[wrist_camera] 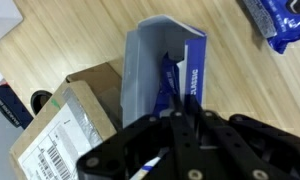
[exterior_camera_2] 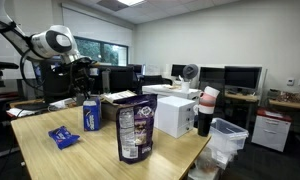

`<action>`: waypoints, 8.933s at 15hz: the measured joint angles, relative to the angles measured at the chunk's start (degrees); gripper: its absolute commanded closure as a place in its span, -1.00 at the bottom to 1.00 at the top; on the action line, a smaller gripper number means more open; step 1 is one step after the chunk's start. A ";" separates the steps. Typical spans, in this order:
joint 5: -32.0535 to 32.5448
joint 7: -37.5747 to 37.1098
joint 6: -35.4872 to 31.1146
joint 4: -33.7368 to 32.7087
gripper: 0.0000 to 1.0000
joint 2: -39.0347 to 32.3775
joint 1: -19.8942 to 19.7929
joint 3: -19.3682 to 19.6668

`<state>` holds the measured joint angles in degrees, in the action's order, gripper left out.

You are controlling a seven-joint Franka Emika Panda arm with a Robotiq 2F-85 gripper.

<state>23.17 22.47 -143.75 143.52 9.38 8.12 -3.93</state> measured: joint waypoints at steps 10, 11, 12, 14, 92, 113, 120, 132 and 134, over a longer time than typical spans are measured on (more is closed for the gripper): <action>16.21 -5.86 -15.61 7.38 0.90 2.42 -3.27 -0.09; 18.40 -7.38 -16.45 7.77 0.92 2.69 -3.59 -0.14; 20.50 -9.04 -16.97 8.11 0.91 2.97 -3.89 -0.20; 25.61 -13.52 -17.81 9.10 0.93 3.94 -4.76 -0.67; 26.50 -41.34 -4.93 15.75 -1.00 13.77 4.21 11.85; 9.04 0.57 13.97 15.33 -1.00 25.57 27.88 43.73; 11.89 4.88 13.31 15.32 -1.00 25.15 35.14 45.34; 12.57 16.48 3.82 15.36 -1.00 17.03 47.08 57.34; 12.56 17.54 3.31 15.33 -1.00 15.44 49.01 59.02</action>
<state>35.74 40.01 -140.44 158.85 24.82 57.13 55.09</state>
